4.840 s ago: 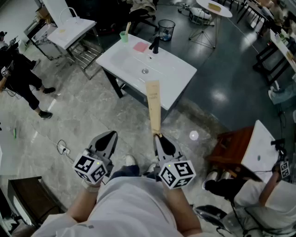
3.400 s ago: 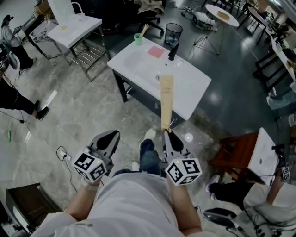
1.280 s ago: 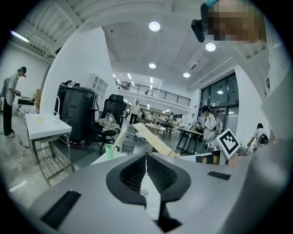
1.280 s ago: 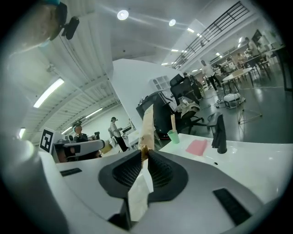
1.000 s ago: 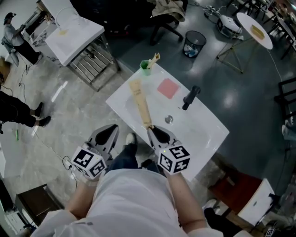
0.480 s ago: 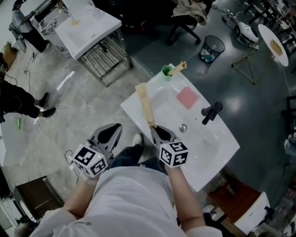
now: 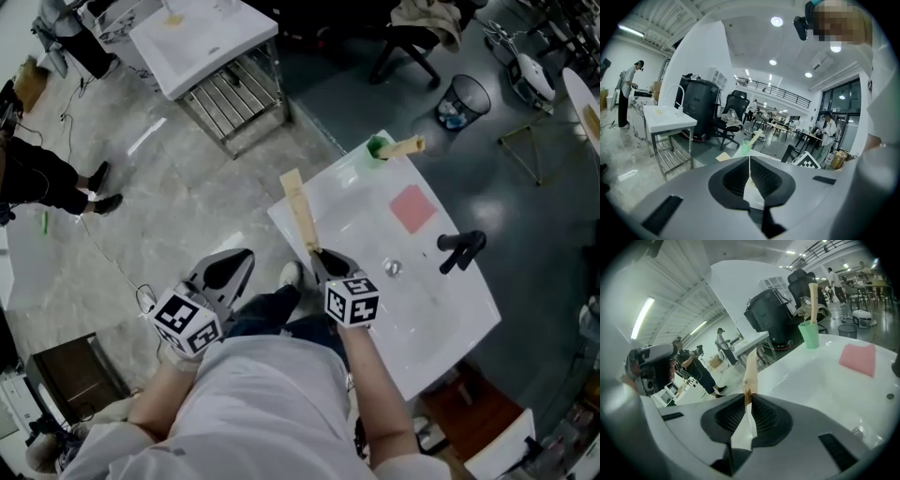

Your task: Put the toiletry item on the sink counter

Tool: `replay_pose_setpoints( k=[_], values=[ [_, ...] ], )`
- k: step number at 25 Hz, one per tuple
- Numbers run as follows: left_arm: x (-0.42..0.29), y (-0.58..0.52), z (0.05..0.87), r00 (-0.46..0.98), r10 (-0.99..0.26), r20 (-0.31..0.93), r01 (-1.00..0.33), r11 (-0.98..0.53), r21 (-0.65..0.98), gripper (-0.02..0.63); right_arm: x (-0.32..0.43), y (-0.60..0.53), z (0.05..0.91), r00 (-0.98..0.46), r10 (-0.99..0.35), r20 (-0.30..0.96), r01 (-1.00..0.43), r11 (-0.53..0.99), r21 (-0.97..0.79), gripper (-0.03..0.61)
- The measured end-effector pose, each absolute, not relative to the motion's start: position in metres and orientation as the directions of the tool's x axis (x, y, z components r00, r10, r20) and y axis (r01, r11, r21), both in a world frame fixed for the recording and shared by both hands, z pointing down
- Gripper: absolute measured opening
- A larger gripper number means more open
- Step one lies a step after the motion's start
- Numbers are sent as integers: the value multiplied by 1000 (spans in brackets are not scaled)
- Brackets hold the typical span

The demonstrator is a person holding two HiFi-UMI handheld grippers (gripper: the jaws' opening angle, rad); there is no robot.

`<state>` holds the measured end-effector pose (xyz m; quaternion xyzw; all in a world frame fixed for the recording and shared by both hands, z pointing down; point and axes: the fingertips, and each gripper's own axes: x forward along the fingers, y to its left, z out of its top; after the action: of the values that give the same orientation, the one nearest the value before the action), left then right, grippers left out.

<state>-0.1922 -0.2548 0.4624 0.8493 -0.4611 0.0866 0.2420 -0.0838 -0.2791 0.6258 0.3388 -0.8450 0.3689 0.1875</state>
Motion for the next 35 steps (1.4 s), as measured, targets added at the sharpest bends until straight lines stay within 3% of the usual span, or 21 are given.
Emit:
replay_pose_setpoints(
  k=[26, 35],
  values=[
    [-241, -269, 502, 585, -698, 412, -806, -446, 388, 18, -129, -294, 700, -617, -322, 718, -761, 476, -440, 51],
    [-234, -273, 498, 594, -697, 403, -800, -456, 390, 18, -129, -293, 698, -614, -309, 726, -759, 484, -435, 157]
  ],
)
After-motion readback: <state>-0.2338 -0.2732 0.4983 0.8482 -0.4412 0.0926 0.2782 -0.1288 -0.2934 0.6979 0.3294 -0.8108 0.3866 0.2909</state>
